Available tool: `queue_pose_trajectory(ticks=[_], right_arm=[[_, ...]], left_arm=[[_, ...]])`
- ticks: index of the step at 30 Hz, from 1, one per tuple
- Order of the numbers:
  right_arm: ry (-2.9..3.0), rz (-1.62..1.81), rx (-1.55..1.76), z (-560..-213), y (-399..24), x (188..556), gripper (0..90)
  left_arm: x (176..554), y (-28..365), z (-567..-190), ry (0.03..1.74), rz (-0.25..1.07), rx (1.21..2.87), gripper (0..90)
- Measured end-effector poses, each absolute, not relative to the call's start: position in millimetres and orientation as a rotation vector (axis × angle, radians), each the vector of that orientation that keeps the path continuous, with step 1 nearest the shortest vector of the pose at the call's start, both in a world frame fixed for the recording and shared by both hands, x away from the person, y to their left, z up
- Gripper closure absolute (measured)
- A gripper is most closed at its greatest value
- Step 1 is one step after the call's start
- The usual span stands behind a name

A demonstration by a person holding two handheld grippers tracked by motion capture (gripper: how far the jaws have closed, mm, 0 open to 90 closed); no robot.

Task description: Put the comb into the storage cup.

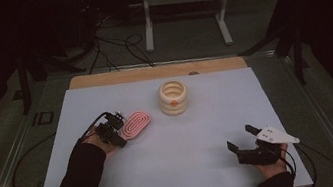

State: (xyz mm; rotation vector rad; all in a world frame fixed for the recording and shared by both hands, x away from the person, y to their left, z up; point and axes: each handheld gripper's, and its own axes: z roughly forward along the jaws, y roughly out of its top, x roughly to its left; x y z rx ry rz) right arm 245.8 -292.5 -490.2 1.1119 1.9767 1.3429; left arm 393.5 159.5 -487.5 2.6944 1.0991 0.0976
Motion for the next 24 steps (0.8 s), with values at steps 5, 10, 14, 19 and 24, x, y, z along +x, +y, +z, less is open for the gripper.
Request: queue_pose_trajectory(ticks=[5, 10, 14, 19, 24], right_arm=[[1.977, 1.343, 1.112, -490.3, -292.9, 246.0, 8.0], [1.979, 1.343, 1.112, -490.5, -292.6, 246.1, 8.0], [1.980, 1.343, 1.110, -490.6, -292.5, 246.2, 8.0], [1.980, 1.344, 1.113, -490.6, -292.6, 246.2, 8.0], [1.981, 1.342, 1.112, -490.6, -292.3, 246.0, 8.0]], left_arm=[[392.9, 159.3, -486.5, 1.101, 0.118, 2.686, 70.0], [392.5, 160.1, -483.9, 1.104, 0.143, 2.672, 70.1], [390.5, 161.1, -480.1, 1.122, 0.179, 2.645, 70.1], [385.9, 162.7, -475.4, 1.122, 0.226, 2.612, 70.1], [382.5, 164.3, -471.5, 1.122, 0.257, 2.580, 70.1]])
